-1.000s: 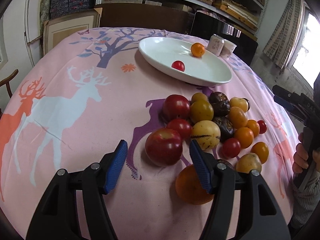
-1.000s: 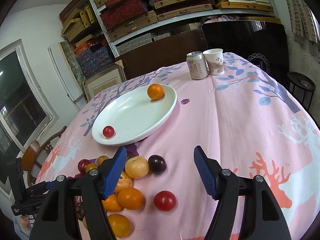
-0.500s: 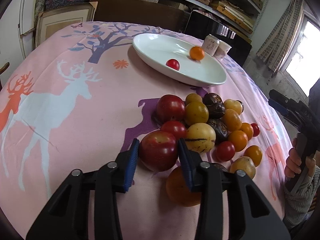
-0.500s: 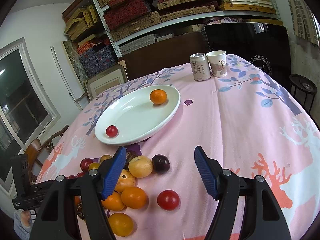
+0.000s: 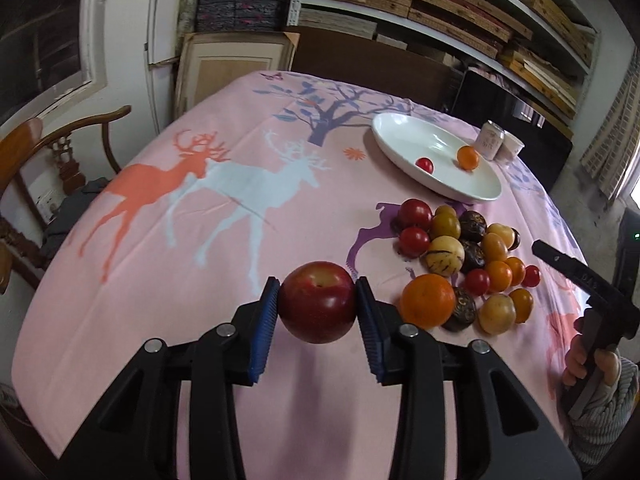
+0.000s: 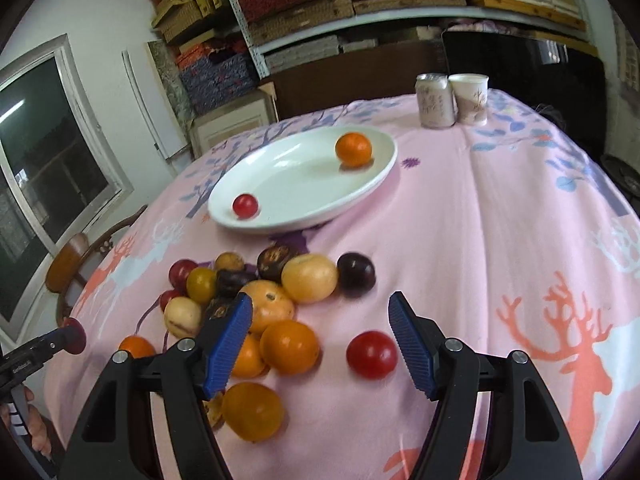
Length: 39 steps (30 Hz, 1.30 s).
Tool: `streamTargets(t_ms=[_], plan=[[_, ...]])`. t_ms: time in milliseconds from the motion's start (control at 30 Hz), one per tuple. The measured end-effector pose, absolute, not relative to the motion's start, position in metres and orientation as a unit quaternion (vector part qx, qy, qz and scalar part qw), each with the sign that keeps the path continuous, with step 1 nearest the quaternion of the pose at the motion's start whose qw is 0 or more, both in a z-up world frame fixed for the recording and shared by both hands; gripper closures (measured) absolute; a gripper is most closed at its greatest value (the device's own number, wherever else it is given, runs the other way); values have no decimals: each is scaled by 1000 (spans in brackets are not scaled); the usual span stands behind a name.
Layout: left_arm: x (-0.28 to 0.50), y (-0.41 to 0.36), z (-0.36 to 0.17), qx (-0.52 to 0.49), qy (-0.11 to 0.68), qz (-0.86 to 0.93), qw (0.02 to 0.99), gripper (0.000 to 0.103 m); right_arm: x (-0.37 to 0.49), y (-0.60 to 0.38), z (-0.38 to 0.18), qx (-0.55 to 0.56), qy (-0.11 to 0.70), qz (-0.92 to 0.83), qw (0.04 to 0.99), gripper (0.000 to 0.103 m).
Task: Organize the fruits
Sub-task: 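Grasp the red apple with the left gripper while the right approaches a small red tomato, then lift the red apple with the left gripper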
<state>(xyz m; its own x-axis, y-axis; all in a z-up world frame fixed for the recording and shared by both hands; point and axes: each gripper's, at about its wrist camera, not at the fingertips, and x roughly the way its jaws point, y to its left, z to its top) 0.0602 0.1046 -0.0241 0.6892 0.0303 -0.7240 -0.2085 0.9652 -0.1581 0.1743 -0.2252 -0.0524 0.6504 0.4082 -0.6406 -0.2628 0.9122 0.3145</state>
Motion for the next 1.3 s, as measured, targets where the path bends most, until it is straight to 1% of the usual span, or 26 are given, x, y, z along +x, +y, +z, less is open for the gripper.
streamTargets(t_ms=[167,267,367,600,733,833,1000,1100,1267,1300], plan=[[33,99,-11,-116,385,62,913,65,175,-236,-53,123,380,183,898,32],[27,91,-6,-109,378,58,918,65,169,-244,-48,129,361,175,907,32],[25,85,-4,-106,375,50,919,65,169,-247,-47,133,358,172,908,32],[42,83,-7,-97,375,34,921,65,172,-250,-45,137,351,166,911,32],[67,79,-6,-77,372,16,925,65,162,-262,-30,151,308,151,927,32],[97,67,-3,-34,374,-20,926,65,136,-286,-18,186,283,116,934,32],[155,40,0,6,388,-116,914,65,67,-330,-13,223,288,47,930,32],[181,17,12,39,373,-175,910,65,20,-360,-1,221,290,-30,931,32],[197,-28,28,90,351,-247,899,65,-50,-391,40,241,239,-127,932,32],[197,-36,29,94,349,-258,896,65,-57,-391,46,238,230,-136,934,30]])
